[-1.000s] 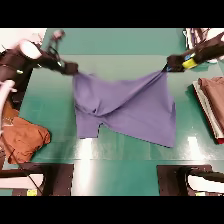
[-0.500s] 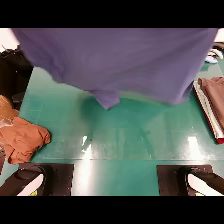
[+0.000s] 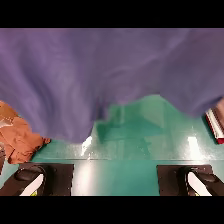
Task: Fold the shirts.
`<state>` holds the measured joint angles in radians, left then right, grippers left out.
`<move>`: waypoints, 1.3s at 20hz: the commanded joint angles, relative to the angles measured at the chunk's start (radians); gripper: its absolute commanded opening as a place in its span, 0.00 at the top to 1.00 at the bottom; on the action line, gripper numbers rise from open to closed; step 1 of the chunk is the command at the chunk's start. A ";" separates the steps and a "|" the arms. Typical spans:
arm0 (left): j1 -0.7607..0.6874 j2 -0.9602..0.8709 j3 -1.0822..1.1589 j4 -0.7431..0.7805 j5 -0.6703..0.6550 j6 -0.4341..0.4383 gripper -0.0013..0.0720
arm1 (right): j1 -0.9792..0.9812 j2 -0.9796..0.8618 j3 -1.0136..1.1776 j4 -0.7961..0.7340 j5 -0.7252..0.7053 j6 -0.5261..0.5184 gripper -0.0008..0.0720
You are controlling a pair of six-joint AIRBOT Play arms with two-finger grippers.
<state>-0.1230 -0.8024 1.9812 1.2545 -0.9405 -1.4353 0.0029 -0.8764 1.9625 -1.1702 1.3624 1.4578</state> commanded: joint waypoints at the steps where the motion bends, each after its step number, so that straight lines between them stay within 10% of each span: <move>1: 0.001 -0.065 0.002 0.149 -0.076 -0.014 0.95 | 0.019 -0.060 0.013 0.000 0.043 0.003 0.97; 7: 0.001 -0.465 -0.008 0.265 -0.355 -0.031 0.95 | 0.170 -0.366 -0.151 -0.008 0.070 0.050 0.97; 14: 0.002 -0.890 -0.103 0.266 -0.234 -0.034 0.94 | 0.203 -0.734 -0.323 0.002 -0.120 0.041 0.97; 15: 0.002 -0.916 -0.103 0.266 -0.229 -0.038 0.73 | 0.202 -0.772 -0.297 0.002 -0.129 0.041 0.97; 16: 0.002 -0.928 -0.103 0.266 -0.226 -0.063 0.26 | 0.202 -0.801 -0.263 0.002 -0.132 0.041 0.97; 17: 0.006 -0.929 -0.103 0.267 -0.228 -0.077 0.16 | 0.201 -0.824 -0.223 0.002 -0.127 0.041 0.92; 19: 0.021 -0.922 -0.090 0.264 -0.277 -0.079 0.16 | 0.194 -0.843 -0.140 0.001 -0.101 0.040 0.55; 26: 0.113 -0.748 -0.339 0.129 -0.475 -0.065 0.16 | 0.120 -0.669 -0.264 0.045 0.138 -0.040 0.55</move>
<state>-0.0315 -1.6352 1.7844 1.4372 -1.3796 -1.5093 0.1516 -1.6180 1.7782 -1.1606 1.4124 1.4513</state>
